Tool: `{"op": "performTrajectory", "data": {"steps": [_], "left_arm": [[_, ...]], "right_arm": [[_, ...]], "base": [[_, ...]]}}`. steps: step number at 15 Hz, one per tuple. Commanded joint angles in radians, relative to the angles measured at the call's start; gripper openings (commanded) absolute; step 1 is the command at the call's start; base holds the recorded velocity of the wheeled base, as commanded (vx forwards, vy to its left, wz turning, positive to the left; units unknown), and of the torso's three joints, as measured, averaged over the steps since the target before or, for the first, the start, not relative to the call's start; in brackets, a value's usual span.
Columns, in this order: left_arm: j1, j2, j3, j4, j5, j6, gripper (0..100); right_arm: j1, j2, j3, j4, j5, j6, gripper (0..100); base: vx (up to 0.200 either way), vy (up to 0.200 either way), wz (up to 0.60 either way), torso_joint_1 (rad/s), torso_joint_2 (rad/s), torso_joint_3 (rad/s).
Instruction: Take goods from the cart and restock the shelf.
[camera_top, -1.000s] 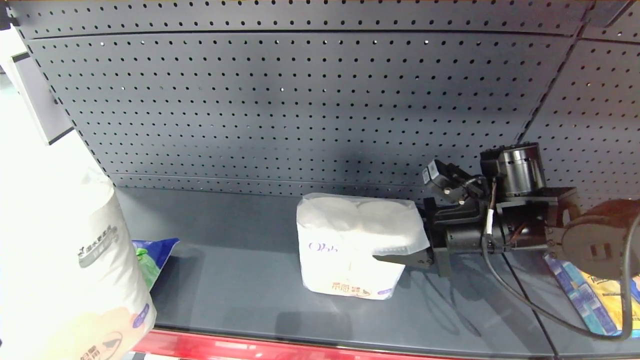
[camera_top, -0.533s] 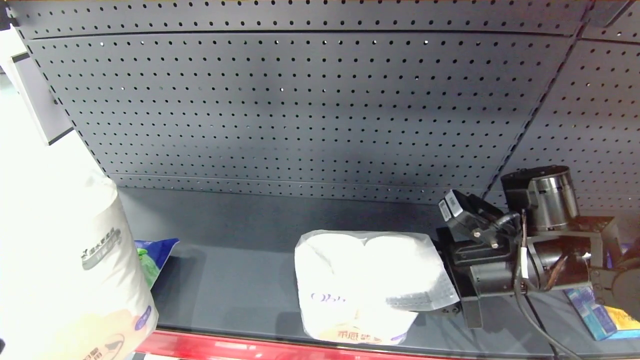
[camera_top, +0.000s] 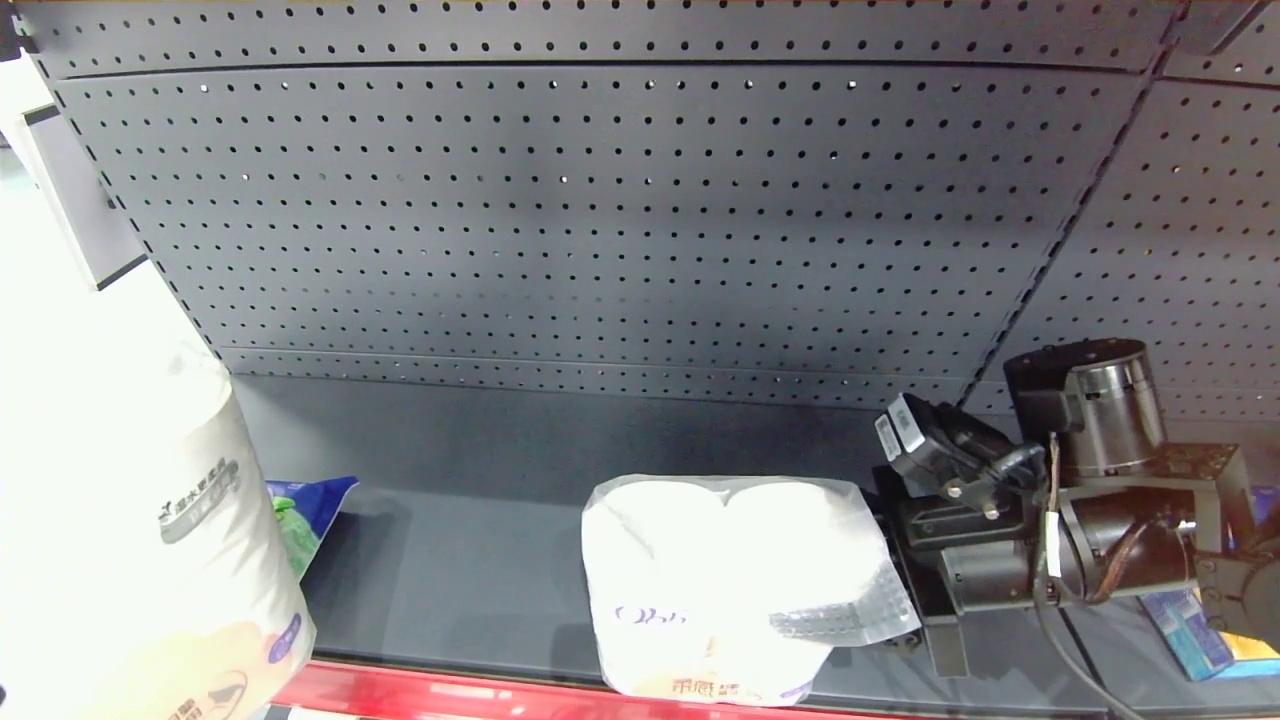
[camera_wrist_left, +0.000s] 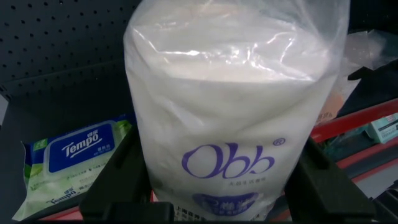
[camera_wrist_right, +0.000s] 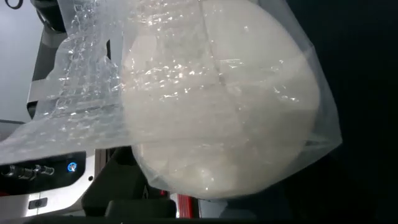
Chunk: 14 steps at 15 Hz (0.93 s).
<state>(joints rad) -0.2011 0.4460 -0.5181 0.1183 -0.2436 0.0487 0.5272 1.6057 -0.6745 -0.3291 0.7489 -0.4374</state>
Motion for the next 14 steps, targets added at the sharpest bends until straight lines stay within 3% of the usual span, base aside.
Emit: {"op": "performTrajectory", "data": {"steps": [1, 9, 10, 14], "left_arm": [[0.002, -0.003, 0.0, 0.0, 0.001, 0.0, 0], [0.0, -0.006, 0.001, 0.001, 0.0, -0.001, 0], [0.0, -0.006, 0.003, 0.001, 0.0, -0.001, 0], [0.0, -0.006, 0.006, 0.001, 0.0, -0.001, 0]], "right_arm": [[0.0, -0.006, 0.009, -0.001, -0.008, -0.001, 0], [0.002, -0.004, 0.019, -0.001, -0.019, -0.007, 0], [0.0, -0.003, 0.018, -0.001, -0.02, -0.006, 100], [-0.001, -0.012, 0.023, -0.001, -0.029, -0.001, 100]], "base": [[0.0, 0.0, 0.0, 0.0, 0.0, 0.0], [0.0, 0.0, 0.0, 0.0, 0.0, 0.0], [0.0, 0.0, 0.0, 0.0, 0.0, 0.0], [0.0, 0.0, 0.0, 0.0, 0.0, 0.0]]}}
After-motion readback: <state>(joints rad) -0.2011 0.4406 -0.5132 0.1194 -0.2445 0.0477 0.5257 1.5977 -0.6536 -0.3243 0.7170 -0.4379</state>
